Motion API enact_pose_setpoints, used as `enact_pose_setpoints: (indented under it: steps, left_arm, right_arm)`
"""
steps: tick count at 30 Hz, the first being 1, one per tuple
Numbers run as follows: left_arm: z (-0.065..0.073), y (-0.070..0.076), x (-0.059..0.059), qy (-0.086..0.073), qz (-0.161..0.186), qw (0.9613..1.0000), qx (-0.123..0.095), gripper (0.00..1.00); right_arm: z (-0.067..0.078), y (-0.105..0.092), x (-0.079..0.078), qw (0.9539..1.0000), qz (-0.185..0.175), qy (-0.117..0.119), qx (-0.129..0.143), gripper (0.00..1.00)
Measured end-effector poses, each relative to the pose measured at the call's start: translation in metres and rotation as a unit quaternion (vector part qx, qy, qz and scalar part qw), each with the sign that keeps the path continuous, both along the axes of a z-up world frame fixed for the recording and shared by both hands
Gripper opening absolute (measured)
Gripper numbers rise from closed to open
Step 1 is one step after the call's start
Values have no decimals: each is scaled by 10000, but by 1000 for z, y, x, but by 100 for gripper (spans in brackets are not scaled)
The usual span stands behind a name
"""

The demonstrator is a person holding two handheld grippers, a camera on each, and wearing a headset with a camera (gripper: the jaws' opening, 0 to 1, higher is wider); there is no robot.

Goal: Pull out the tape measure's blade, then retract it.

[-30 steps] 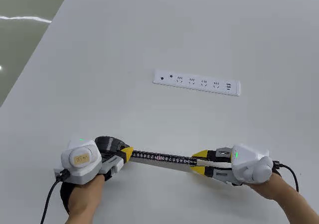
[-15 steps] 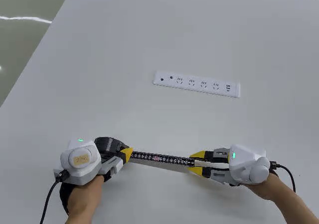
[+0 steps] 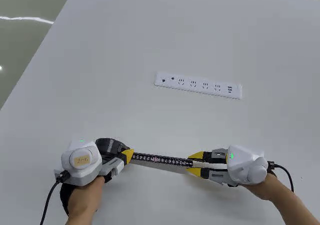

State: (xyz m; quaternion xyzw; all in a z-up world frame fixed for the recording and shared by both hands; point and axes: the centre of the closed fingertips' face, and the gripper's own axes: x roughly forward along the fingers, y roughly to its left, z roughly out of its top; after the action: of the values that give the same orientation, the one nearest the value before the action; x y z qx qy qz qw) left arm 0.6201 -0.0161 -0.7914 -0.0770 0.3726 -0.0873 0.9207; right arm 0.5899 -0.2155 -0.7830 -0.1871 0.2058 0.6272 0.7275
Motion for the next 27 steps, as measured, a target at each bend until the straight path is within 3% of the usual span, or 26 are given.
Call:
enact_pose_setpoints:
  steps: [27]
  left_arm:
    - [0,1,0,10,7,10000,-55,63]
  right_arm:
    - [2,8,1,10000,30,2,34,14]
